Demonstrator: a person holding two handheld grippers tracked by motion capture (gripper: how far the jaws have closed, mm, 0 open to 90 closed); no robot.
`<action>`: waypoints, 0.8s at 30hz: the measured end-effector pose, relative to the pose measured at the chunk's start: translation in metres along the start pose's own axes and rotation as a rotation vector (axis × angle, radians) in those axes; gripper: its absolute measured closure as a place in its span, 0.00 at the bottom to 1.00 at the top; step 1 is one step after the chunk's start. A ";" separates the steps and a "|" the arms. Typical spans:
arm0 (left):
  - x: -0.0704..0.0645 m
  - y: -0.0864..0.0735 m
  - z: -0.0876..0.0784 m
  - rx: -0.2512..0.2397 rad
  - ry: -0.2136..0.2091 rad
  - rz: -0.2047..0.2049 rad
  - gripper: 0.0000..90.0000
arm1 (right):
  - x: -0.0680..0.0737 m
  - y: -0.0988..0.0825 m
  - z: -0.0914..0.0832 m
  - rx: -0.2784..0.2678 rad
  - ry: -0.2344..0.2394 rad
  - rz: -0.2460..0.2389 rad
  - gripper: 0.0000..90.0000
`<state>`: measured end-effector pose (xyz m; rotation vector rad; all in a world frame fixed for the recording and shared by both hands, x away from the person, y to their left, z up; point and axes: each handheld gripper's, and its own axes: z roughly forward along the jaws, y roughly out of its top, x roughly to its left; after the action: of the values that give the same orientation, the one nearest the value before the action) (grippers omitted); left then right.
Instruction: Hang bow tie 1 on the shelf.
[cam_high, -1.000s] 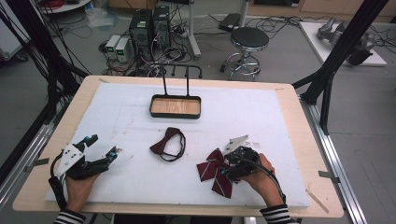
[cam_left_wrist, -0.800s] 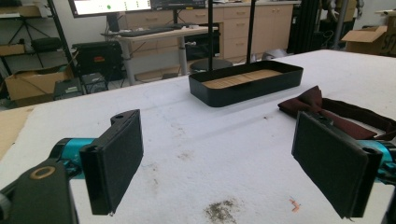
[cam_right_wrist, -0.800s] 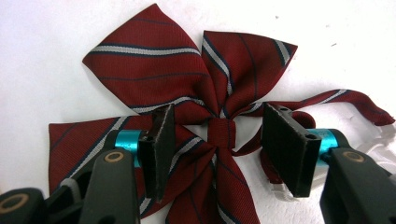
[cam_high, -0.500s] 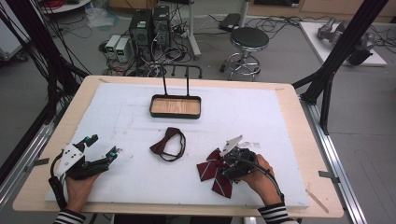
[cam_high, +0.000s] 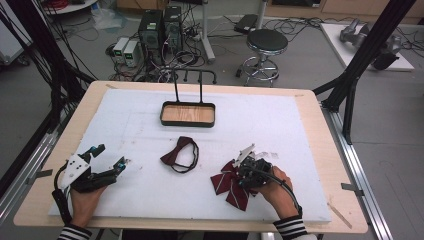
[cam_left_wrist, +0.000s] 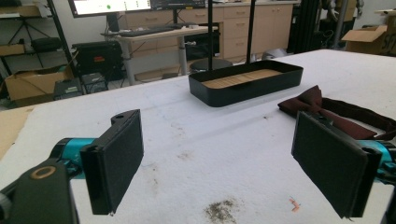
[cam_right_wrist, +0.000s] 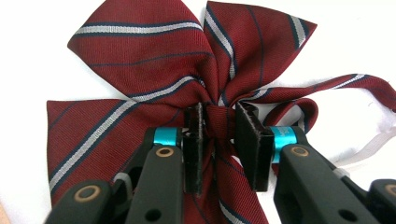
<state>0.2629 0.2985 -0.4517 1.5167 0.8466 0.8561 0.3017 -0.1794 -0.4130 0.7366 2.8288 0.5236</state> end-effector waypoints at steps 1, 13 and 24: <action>0.000 0.000 0.000 0.000 0.000 0.000 0.19 | 0.000 0.000 0.000 -0.001 -0.003 0.007 0.82; 0.000 0.000 0.000 0.001 0.002 -0.004 0.19 | -0.002 -0.003 0.000 -0.024 0.013 0.037 0.83; 0.000 0.000 0.000 -0.002 0.010 -0.012 0.19 | -0.001 -0.011 -0.002 -0.179 -0.051 0.086 0.83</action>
<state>0.2630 0.2990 -0.4518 1.5052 0.8605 0.8562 0.2974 -0.1897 -0.4149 0.8257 2.6691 0.7494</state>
